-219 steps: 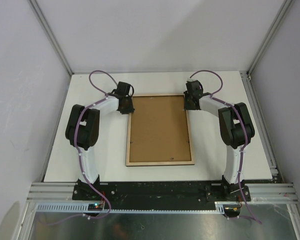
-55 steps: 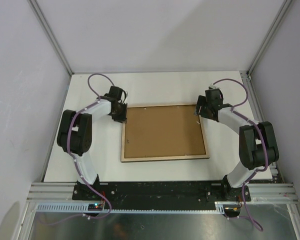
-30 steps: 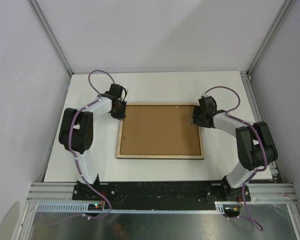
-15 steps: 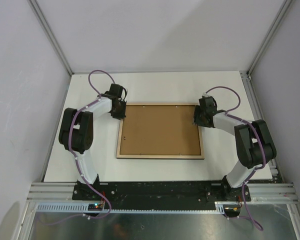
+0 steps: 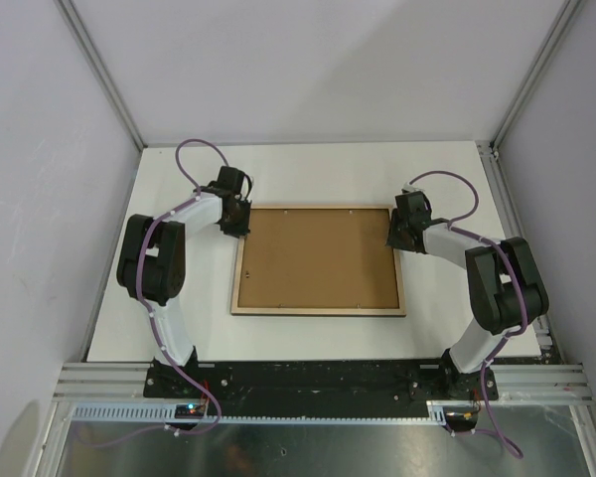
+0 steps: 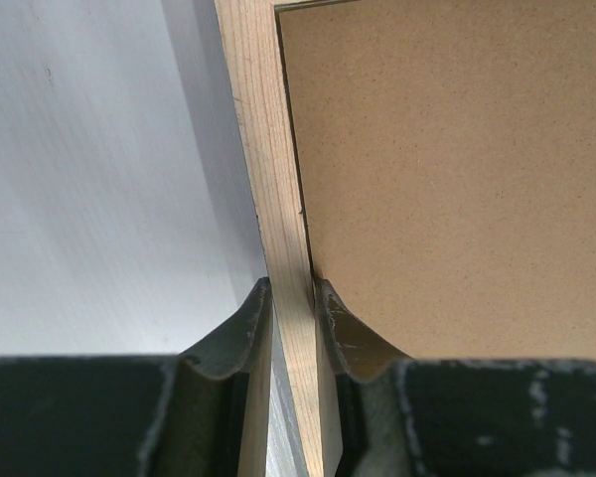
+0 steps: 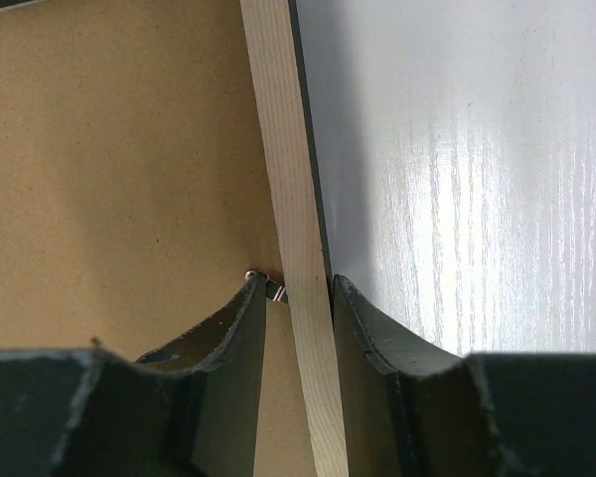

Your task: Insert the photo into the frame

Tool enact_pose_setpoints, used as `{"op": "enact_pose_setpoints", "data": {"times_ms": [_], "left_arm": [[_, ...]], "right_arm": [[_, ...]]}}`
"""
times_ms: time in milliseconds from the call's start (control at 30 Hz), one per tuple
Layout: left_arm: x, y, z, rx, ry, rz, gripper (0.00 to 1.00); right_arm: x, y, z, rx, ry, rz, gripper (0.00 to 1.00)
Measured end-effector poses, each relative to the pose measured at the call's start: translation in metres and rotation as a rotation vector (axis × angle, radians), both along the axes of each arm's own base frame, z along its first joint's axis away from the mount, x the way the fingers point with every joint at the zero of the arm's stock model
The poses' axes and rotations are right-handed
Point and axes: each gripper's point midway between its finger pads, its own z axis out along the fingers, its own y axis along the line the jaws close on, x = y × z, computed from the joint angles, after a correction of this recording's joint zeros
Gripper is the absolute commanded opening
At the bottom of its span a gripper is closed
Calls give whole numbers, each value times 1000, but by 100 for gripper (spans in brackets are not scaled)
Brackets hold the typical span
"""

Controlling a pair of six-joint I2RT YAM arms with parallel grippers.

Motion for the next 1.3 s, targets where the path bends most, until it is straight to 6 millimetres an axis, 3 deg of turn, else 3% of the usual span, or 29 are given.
{"op": "enact_pose_setpoints", "data": {"times_ms": [300,533,833,1300], "left_arm": [[1,0,0,0,-2,0,0],[2,0,0,-1,-2,2,0],[1,-1,0,-12,1,7,0],[0,-7,1,-61,14,36,45]], "right_arm": [[0,0,0,-2,-2,-2,26],[0,-1,0,-2,-2,-2,13],[1,-2,0,-1,-2,-6,6],[4,-4,0,15,-5,-10,1]]}}
